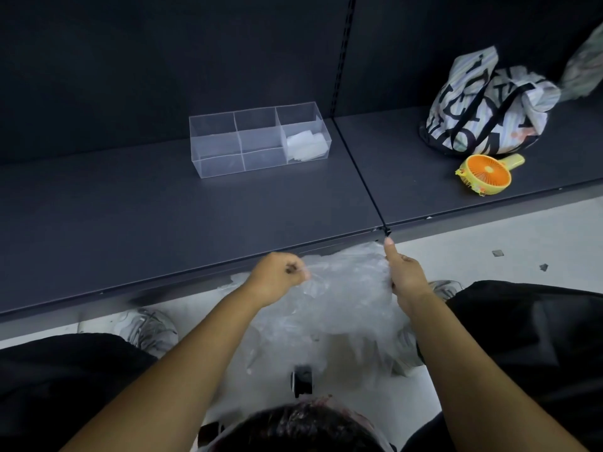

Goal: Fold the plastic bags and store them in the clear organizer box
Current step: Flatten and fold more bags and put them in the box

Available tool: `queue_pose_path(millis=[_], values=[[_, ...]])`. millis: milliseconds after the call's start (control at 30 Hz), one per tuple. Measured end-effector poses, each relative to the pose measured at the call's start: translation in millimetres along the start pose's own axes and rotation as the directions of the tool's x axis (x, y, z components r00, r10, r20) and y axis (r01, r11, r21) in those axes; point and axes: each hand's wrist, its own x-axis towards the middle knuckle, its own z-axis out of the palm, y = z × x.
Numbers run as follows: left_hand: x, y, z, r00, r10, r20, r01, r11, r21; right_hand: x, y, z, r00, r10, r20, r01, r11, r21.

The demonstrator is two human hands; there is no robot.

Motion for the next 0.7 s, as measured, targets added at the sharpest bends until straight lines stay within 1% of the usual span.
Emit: queue_pose_path(millis=[100, 133, 167, 200, 233, 267, 300, 333, 367, 400, 433, 467, 500, 533, 600, 667, 700], values=[[-12.1, -9.2, -16.9, 0.995, -0.075, -0.071, 0.063, 0.985, -0.162, 4.2, 12.1, -1.3, 0.987, 0.038, -0.157, -0.072, 0.973, -0.219], [-15.5, -10.2, -22.2, 0.992, -0.087, -0.088, 0.067, 0.974, -0.214, 5.3, 16.6, -0.8, 0.98, 0.026, -0.199, -0.076, 0.966, -0.247], [-18.9, -8.9, -27.4, 0.991, -0.089, -0.098, 0.061, 0.966, -0.251, 5.2, 19.9, -0.3, 0.971, 0.006, -0.241, -0.06, 0.973, -0.221], [-21.5, -7.0, -32.0, 0.992, -0.08, -0.101, 0.05, 0.96, -0.274, 3.0, 19.6, 1.0, 0.959, -0.037, -0.28, -0.01, 0.987, -0.162], [-24.1, -3.2, -36.5, 0.993, -0.068, -0.097, 0.037, 0.957, -0.288, -1.2, 15.0, 2.0, 0.953, -0.104, -0.286, 0.079, 0.992, -0.097], [-26.2, 0.6, -41.0, 0.995, -0.05, -0.089, 0.022, 0.956, -0.292, -5.8, 6.6, 2.5, 0.958, -0.181, -0.221, 0.179, 0.983, -0.032], [-28.2, 5.4, -45.6, 0.996, -0.033, -0.079, 0.008, 0.955, -0.295, -12.4, -4.1, 3.1, 0.965, -0.247, -0.087, 0.251, 0.967, 0.035], [-29.3, 9.3, -49.8, 0.997, -0.017, -0.07, -0.005, 0.954, -0.301, -19.3, -15.8, 3.7, 0.954, -0.284, 0.091, 0.277, 0.957, 0.081], [-30.4, 13.0, -54.1, 0.998, -0.009, -0.059, -0.011, 0.949, -0.314, -26.9, -27.3, 3.9, 0.916, -0.287, 0.281, 0.273, 0.958, 0.089], [-31.3, 16.4, -57.9, 0.999, -0.007, -0.048, -0.009, 0.941, -0.338, -33.0, -36.9, 4.8, 0.856, -0.274, 0.438, 0.268, 0.96, 0.078], [-32.8, 19.8, -61.3, 0.999, -0.013, -0.036, -0.001, 0.93, -0.366, -35.3, -41.9, 6.1, 0.791, -0.273, 0.547, 0.283, 0.957, 0.069], [-33.6, 21.0, -64.2, 0.999, -0.022, -0.027, 0.01, 0.92, -0.392, -36.4, -44.1, 7.5, 0.74, -0.285, 0.61, 0.304, 0.95, 0.075], [-34.1, 20.9, -67.2, 0.999, -0.039, -0.03, 0.023, 0.909, -0.416, -37.7, -44.5, 9.5, 0.717, -0.298, 0.631, 0.316, 0.945, 0.088], [-34.3, 19.7, -70.3, 0.997, -0.066, -0.048, 0.038, 0.9, -0.434, -37.2, -43.1, 11.5, 0.719, -0.315, 0.62, 0.319, 0.941, 0.109], [-35.0, 14.7, -76.9, 0.986, -0.126, -0.105, 0.065, 0.889, -0.454, -34.8, -38.1, 12.2, 0.749, -0.356, 0.559, 0.307, 0.934, 0.185], [-37.7, 8.5, -82.8, 0.978, -0.166, -0.129, 0.09, 0.884, -0.458, -35.9, -38.7, 11.0, 0.773, -0.384, 0.504, 0.294, 0.922, 0.251], [-39.2, 5.2, -86.0, 0.975, -0.18, -0.131, 0.102, 0.884, -0.456, -37.0, -42.5, 11.1, 0.784, -0.406, 0.47, 0.311, 0.912, 0.268]])
